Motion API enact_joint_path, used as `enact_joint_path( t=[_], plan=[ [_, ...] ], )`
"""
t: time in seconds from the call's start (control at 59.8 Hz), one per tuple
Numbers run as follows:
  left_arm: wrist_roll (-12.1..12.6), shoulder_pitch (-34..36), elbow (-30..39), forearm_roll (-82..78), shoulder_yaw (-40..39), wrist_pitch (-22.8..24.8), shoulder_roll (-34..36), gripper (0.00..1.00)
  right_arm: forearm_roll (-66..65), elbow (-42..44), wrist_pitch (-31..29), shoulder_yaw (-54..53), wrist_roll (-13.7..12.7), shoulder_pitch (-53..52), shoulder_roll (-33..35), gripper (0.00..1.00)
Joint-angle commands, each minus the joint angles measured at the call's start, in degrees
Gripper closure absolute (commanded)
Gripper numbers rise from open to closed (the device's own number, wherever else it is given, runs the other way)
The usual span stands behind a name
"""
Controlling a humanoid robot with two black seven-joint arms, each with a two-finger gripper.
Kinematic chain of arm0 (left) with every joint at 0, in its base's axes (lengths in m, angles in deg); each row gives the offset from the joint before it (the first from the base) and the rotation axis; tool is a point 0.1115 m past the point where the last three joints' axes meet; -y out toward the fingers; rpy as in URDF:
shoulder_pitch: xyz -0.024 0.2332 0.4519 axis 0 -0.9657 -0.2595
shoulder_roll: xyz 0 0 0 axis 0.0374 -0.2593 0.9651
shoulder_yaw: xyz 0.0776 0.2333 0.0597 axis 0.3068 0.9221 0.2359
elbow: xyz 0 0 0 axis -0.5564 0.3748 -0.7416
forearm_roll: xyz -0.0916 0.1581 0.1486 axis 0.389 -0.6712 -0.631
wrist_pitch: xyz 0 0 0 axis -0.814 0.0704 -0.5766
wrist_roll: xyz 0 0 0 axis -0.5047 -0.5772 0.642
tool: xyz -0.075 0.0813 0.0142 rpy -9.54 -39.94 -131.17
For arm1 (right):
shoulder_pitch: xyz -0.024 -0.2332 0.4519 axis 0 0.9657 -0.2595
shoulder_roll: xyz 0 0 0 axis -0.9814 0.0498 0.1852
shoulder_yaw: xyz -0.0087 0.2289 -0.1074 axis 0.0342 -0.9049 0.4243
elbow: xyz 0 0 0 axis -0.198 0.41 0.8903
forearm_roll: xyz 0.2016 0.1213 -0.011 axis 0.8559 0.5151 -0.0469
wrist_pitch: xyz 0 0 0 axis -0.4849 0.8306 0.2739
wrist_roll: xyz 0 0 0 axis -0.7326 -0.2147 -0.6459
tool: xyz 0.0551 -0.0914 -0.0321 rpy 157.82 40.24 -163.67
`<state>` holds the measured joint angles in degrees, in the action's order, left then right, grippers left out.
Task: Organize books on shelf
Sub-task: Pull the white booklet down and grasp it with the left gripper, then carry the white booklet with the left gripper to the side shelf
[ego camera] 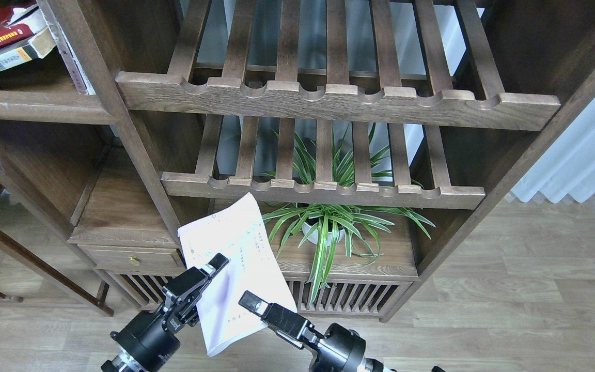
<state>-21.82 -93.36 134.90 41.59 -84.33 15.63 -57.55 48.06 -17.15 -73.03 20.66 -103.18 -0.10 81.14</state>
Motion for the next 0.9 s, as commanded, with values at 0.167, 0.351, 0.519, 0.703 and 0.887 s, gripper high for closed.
enact_joint_path(
  t=[0.167, 0.351, 0.519, 0.703, 0.887],
  plan=[
    [-0.1, 3.4, 0.2, 0.1, -5.4, 0.0, 3.4, 0.98, -4.1, 0.1, 0.0, -0.3, -0.2, -1.1, -0.3, 0.08],
    [-0.1, 2.3, 0.2, 0.2, -9.4, 0.0, 8.0, 0.98, -4.4, 0.1, 0.0, 0.3, -0.2, -2.5, -0.8, 0.03],
    [0.0, 0.9, 0.4, 0.2, -13.8, 0.0, 11.4, 0.98, -4.4, 0.1, 0.0, -0.3, 0.2, -2.8, -0.7, 0.01],
    [0.8, -1.6, 2.8, 0.1, -20.7, 0.0, 18.3, 0.98, -4.4, 0.2, 0.0, -0.4, 0.3, -2.8, -0.4, 0.01],
    [4.9, -5.9, 4.7, -1.0, -31.2, 0.0, 22.0, 0.98, -4.5, 2.6, 0.0, -0.3, 0.1, -4.4, -1.4, 0.01]
  ],
)
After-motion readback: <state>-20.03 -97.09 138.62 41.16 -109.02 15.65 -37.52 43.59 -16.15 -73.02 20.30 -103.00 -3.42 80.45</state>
